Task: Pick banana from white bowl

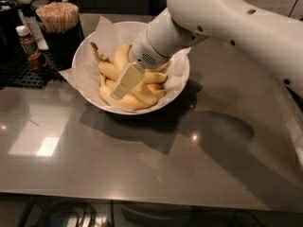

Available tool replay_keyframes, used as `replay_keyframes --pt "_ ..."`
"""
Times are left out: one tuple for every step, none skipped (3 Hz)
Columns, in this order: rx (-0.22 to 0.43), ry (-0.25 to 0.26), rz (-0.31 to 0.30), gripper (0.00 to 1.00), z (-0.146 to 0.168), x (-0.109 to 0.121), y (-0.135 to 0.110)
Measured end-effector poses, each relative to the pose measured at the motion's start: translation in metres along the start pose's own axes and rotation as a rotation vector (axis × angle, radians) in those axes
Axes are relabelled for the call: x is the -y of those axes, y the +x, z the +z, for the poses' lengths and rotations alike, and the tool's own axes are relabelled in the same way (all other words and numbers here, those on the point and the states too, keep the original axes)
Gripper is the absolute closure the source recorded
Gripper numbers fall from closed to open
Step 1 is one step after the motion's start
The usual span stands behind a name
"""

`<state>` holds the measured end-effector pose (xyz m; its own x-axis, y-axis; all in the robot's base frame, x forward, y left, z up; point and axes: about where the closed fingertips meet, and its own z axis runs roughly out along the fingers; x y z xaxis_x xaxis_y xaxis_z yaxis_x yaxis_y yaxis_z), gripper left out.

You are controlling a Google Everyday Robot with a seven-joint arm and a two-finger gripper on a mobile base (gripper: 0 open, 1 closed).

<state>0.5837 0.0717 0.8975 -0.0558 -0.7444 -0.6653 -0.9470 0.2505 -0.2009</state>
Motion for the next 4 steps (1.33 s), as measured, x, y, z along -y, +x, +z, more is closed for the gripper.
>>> replay_keyframes --pt "-0.167 0.085 -0.046 0.00 -0.007 -0.019 -0.008" --pt "-0.320 0.119 -0.103 0.00 -0.002 -0.051 -0.017" --pt "-0.382 0.173 -0.082 0.00 -0.005 -0.043 -0.012" --pt "-0.346 0.178 -0.116 0.00 -0.021 -0.037 -0.035"
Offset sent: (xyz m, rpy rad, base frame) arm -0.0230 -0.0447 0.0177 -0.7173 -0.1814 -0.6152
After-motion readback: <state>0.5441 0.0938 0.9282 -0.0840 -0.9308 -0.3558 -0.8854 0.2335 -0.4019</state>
